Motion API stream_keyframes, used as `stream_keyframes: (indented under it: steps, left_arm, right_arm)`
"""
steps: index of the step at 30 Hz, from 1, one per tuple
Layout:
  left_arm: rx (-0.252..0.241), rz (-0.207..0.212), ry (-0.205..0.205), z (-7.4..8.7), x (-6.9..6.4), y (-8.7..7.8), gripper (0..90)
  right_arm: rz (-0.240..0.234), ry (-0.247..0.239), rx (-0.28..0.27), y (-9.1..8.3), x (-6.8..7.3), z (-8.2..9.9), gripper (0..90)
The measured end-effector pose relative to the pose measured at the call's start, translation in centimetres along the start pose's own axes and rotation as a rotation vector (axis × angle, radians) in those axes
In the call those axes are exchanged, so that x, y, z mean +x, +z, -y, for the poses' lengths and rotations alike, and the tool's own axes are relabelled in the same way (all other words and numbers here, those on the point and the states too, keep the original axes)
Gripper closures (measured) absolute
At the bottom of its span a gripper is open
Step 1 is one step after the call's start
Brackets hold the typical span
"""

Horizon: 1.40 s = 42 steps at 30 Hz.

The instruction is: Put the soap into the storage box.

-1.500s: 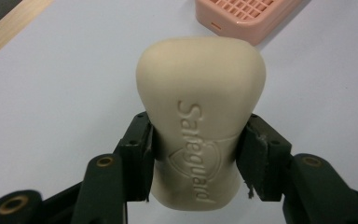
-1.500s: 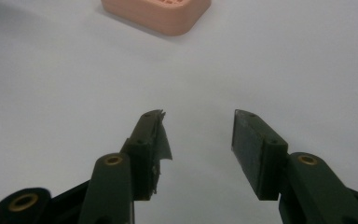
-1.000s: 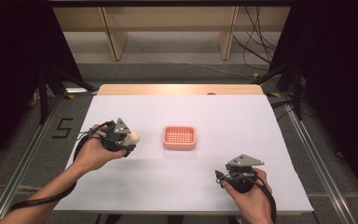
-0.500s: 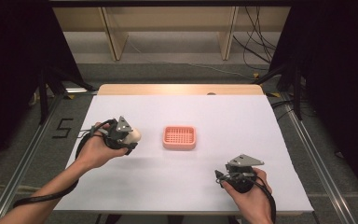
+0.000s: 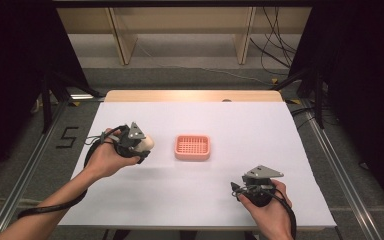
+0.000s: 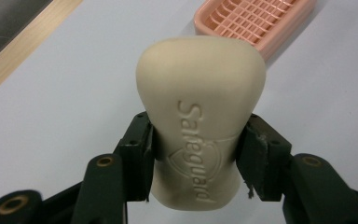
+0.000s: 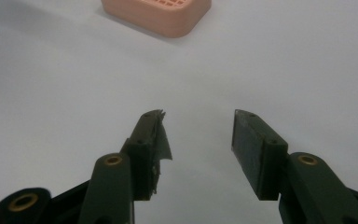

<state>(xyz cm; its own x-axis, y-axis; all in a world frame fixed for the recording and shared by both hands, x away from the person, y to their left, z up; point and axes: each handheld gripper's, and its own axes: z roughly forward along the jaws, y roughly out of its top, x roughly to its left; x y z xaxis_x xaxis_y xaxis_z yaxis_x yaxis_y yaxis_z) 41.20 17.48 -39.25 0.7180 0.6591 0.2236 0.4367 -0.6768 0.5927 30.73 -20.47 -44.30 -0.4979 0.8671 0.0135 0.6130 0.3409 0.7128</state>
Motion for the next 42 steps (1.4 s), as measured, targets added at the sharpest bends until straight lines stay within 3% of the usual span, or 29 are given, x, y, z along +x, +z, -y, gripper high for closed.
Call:
stream_keyframes:
  steps: [16,23,29,34,42]
  left_arm:
    - [-0.007,-0.001,0.004,-0.5,0.1,0.4,49.5]
    - [-0.011,0.000,0.009,-0.8,0.1,0.7,49.5]
    - [-0.012,0.004,0.021,-1.0,0.1,0.7,49.5]
    - [-0.006,-0.016,0.029,-1.3,0.1,0.8,49.5]
    - [-0.009,-0.007,0.031,-1.5,0.1,1.0,49.5]
  right_arm:
    - [0.000,0.001,-0.001,-0.1,0.0,0.0,53.5]
    - [-0.003,0.039,-0.001,-0.2,0.3,-0.1,53.5]
    - [0.000,0.019,0.001,-0.1,0.1,-0.1,53.5]
    - [0.000,0.029,0.004,-0.2,0.2,-0.1,53.5]
    - [-0.002,0.036,-0.002,-0.2,0.3,-0.1,53.5]
